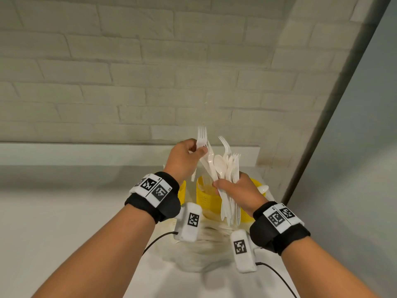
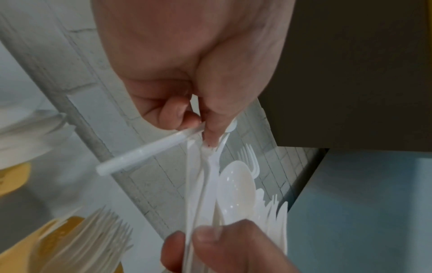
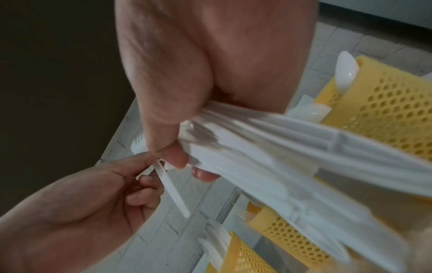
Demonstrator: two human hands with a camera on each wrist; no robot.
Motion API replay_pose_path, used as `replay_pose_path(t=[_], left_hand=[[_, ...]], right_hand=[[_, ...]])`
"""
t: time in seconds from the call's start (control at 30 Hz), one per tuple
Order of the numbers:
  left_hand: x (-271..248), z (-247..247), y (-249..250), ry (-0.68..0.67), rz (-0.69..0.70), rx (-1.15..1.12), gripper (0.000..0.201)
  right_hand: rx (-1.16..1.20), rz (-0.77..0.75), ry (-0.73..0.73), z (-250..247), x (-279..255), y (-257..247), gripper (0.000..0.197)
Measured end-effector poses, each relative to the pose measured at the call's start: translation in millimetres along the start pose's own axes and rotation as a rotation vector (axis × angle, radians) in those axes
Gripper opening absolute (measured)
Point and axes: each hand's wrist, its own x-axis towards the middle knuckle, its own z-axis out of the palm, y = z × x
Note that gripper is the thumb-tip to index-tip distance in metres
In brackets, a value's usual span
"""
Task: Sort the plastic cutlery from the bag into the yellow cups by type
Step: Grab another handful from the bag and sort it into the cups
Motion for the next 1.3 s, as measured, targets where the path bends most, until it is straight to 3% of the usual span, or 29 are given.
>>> replay_pose_path(t=[0.2,0.33,0.4,0.73,0.9,0.97,1.1,1.17,1.23,1.3], left_hand=[[7.9,-15.5,8.0,0.127,-0.023,-0.133,0.012],[22.2,-27.1,13.1,0.33,0.025,-0.156,0.016],[26.7,-22.5,10.5,0.365,0.057,-0.075,0.018],[3.7,48.8,-40.2,-0.019,0.064,0.256,0.016],[0.6,46.3,-44.7,-0.249,-0.064,0.494,0.016],[3.6,43.2,-39.4,-0.243,-0.088,0.536,0.019],[10.7,37.2,-29.0,-0.219,-0.114,0.486,0.048],[12.3,33.8,-27.7,-0.262,-0.108,0.485,0.044],[13.5,27.6,-23.4,-0.187,-0.074,0.322,0.029],[12.1,22.9,-9.2,-0.073,-0.083,0.082,0.037]], right_hand=[[0.023,0.021,-0.028,-3.8,2.3,2.0,0.005],[0.039,0.041,0.065,-10.1,4.4,7.6,0.008],[0.053,0.041,0.142,-14.8,6.5,7.6,0.01],[0.163,-0.009,0.169,-28.3,6.0,-1.2,0.002],[0.104,-0.006,0.151,-24.8,6.0,3.4,0.006],[0.094,0.0,0.14,-21.5,7.3,5.1,0.009],[0.123,0.016,0.126,-13.1,7.9,6.7,0.001],[0.135,0.021,0.118,-11.1,6.7,7.6,0.002],[0.13,0.018,0.087,-10.0,6.0,7.5,0.004],[0.127,0.016,0.057,-8.3,5.4,6.9,0.006]])
